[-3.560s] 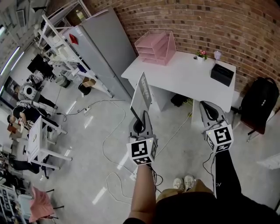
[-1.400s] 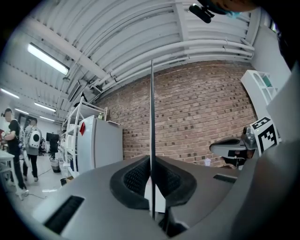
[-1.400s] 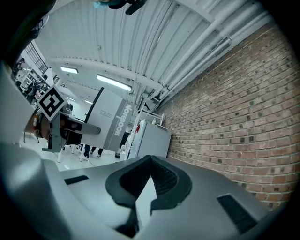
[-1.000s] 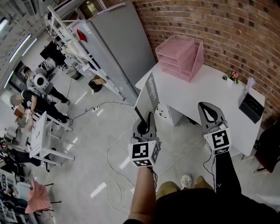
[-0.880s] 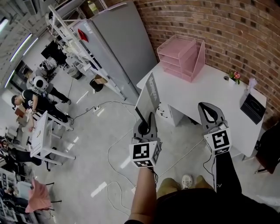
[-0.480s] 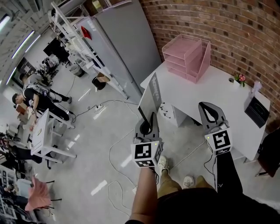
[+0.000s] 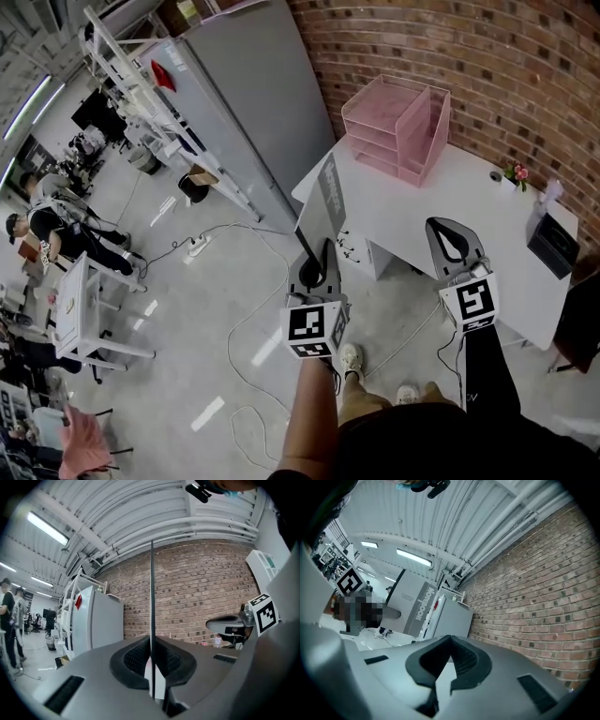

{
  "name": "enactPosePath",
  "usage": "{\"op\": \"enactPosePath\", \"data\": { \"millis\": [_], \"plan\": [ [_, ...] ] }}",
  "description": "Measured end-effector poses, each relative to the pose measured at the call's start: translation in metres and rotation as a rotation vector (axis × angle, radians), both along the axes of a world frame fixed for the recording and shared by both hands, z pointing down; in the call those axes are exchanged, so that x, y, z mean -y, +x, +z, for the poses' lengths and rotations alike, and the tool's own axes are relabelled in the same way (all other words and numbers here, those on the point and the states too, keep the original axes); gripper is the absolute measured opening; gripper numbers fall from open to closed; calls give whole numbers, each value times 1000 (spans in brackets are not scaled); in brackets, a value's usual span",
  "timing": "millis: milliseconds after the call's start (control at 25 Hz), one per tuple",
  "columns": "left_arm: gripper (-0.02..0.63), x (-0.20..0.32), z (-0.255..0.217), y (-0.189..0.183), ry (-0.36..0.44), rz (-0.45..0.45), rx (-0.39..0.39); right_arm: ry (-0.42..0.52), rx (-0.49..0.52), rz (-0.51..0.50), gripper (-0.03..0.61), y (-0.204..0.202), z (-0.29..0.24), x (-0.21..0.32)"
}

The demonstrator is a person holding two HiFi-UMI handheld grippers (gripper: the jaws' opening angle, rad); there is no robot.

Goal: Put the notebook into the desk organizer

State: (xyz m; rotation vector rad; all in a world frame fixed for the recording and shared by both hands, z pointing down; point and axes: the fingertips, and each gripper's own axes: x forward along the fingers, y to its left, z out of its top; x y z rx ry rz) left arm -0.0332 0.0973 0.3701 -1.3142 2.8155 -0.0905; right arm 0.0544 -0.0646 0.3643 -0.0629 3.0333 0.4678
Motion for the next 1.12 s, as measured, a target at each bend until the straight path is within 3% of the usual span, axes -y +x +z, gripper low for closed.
{"op": "enactPosePath", "data": {
  "millis": [440, 840, 1120],
  "plan": [
    [20, 14, -10, -111, -16, 105, -8, -23, 22, 115, 21, -101, -16, 9],
    [20, 0, -8, -174, -33, 179, -10, -21, 19, 179, 21, -159, -13, -14],
    [20, 2, -11, -197, -38, 240, 11, -19, 42, 239, 21, -177, -18, -17]
  ]
}}
